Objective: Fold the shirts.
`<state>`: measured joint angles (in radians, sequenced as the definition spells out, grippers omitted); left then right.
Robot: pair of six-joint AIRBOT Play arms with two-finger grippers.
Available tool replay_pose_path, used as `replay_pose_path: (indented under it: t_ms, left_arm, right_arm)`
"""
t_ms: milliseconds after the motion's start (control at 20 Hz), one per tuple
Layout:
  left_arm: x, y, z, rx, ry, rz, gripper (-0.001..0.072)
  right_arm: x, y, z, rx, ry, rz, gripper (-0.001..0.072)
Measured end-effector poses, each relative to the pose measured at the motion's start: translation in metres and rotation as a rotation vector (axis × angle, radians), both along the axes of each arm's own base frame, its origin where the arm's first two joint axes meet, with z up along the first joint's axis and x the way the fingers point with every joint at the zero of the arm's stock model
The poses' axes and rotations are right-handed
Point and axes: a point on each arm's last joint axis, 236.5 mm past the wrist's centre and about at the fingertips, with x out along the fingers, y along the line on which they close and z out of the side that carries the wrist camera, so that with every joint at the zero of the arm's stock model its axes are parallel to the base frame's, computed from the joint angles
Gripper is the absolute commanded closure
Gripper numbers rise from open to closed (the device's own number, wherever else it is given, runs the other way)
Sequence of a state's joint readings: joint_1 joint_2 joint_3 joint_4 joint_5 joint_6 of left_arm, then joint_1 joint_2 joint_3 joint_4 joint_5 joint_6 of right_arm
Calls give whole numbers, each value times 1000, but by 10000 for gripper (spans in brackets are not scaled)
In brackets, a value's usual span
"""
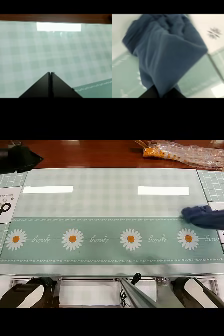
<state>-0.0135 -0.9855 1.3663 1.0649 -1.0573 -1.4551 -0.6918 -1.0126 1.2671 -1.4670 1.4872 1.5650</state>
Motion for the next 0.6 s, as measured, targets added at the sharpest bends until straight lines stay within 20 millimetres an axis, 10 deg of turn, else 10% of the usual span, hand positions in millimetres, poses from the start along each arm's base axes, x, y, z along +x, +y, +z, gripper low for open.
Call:
replay_pose_path:
  t_ms: [600]
  left_arm:
    - [8,-3,7,29,-63,-18,688]
  right_arm:
    - [-148,-51,-47,4,425,-348,674]
